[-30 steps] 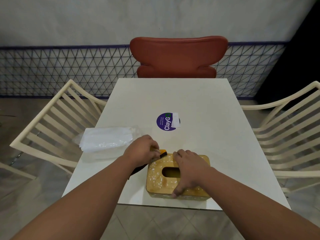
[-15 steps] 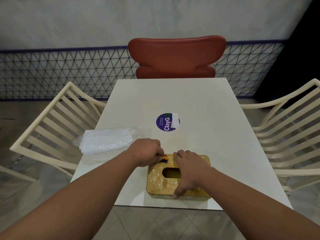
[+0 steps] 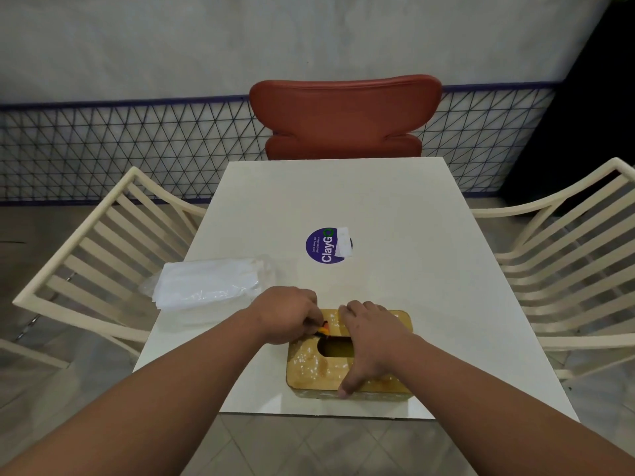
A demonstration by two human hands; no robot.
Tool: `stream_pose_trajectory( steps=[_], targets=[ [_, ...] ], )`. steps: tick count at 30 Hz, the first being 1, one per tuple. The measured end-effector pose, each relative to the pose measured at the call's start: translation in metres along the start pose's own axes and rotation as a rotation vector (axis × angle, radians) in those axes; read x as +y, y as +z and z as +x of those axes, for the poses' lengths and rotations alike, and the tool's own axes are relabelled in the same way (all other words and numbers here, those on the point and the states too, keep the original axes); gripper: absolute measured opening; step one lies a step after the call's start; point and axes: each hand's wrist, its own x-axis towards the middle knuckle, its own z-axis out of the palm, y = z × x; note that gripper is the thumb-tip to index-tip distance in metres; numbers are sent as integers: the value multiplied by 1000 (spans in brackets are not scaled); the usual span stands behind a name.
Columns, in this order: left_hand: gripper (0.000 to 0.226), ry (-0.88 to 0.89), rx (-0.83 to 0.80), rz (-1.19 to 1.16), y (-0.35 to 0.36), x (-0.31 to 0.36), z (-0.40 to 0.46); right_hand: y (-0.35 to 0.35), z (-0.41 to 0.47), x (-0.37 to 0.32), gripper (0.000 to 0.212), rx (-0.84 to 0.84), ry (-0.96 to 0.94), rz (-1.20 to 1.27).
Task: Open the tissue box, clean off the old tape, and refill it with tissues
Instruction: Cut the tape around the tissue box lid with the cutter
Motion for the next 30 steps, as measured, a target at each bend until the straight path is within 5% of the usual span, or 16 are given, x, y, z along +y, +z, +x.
stream_pose_trajectory(
  steps=[6,14,30],
  targets=[
    [27,-297,119,-148,0,-26,-10,0,0,0,132,-11,3,1],
    [24,-226,50,-260,20,-9,-39,-1,1,-1,135,-19,4,-2],
    [25,-367,134,-268,23,-2,-38,0,1,0,136,-17,9,0]
  ],
)
